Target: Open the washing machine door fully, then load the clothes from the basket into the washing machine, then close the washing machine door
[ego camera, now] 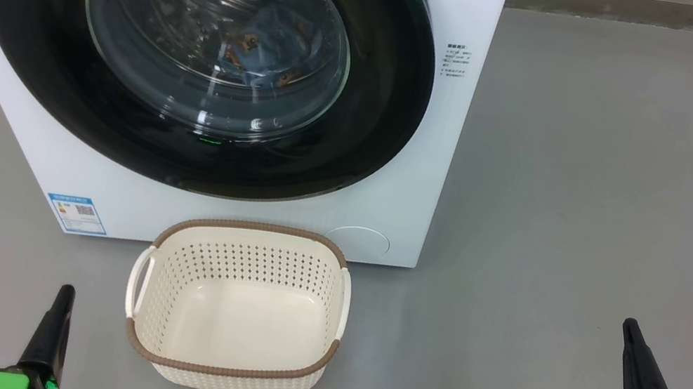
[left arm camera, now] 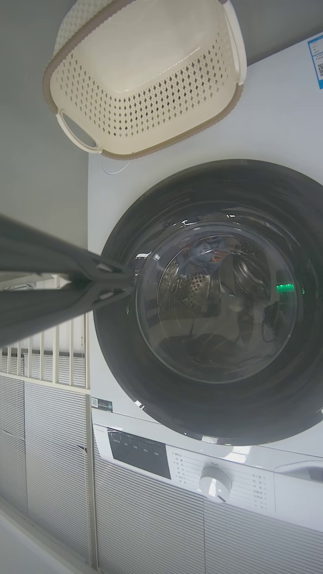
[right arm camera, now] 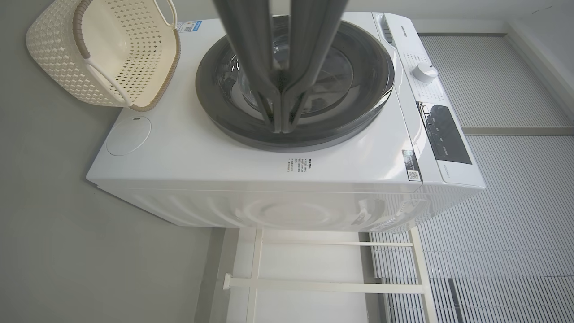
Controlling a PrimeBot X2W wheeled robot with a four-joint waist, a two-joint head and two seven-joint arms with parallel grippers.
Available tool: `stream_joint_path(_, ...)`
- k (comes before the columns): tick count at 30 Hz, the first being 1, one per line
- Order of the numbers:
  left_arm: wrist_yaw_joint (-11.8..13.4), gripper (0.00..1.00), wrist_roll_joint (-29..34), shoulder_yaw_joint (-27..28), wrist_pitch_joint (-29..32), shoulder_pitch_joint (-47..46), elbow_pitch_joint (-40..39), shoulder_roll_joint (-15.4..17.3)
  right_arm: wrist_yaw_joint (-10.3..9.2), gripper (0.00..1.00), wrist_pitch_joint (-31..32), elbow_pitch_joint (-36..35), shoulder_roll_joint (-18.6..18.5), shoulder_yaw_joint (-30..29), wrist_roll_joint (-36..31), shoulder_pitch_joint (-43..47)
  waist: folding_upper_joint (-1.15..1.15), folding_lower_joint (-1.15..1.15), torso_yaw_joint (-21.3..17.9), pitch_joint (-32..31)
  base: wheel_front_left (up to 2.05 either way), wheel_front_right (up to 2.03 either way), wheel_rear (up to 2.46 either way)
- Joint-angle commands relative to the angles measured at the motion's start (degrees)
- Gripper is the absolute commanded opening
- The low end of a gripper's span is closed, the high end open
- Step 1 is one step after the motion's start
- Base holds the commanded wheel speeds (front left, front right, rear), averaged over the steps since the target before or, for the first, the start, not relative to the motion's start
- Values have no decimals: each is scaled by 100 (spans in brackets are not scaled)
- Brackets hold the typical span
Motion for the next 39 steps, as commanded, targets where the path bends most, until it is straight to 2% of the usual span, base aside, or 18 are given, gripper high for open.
stream_joint_path(1, -47, 0, -44, 184, 37, -181, -178, 54, 10, 0, 35, -172, -47, 102, 23, -88, 0, 0, 0, 0, 0, 0, 0)
stream_joint_path(39, -47, 0, -45, 183, 36, -181, -179, 54, 10, 0, 40, -172, -42, 95, 17, -88, 0, 0, 0, 0, 0, 0, 0)
